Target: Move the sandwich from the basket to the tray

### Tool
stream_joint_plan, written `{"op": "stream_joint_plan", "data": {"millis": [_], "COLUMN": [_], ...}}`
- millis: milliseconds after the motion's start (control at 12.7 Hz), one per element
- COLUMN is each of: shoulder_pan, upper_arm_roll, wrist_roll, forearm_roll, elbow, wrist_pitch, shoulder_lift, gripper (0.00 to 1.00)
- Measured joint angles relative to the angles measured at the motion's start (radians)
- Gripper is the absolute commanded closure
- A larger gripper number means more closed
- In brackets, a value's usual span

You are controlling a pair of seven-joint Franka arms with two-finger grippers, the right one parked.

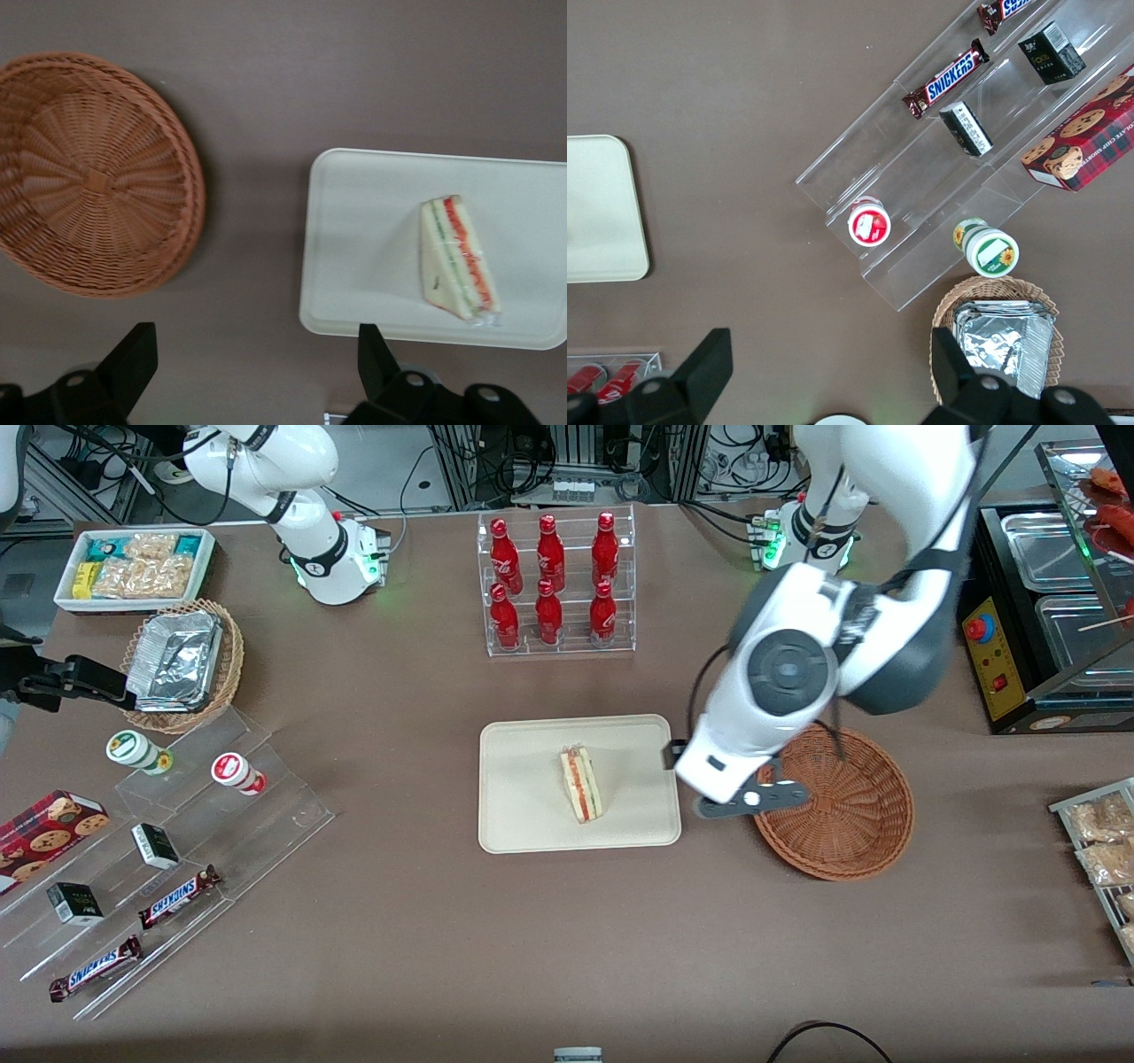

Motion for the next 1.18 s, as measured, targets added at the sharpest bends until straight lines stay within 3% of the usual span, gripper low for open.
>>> {"op": "stream_joint_plan", "data": {"millis": [472, 1181], "shoulder_pan": [0.204, 0.359], "upper_arm_roll": [0.002, 0.002], "wrist_roll": [0.312, 0.55], "forearm_roll": [-0.031, -0.033], "elbow": [-0.183, -0.208], "wrist_pitch": [-0.024, -0.148], "shoulder_lift": [-0.182, -0.33], "gripper": [0.0, 0.0]}}
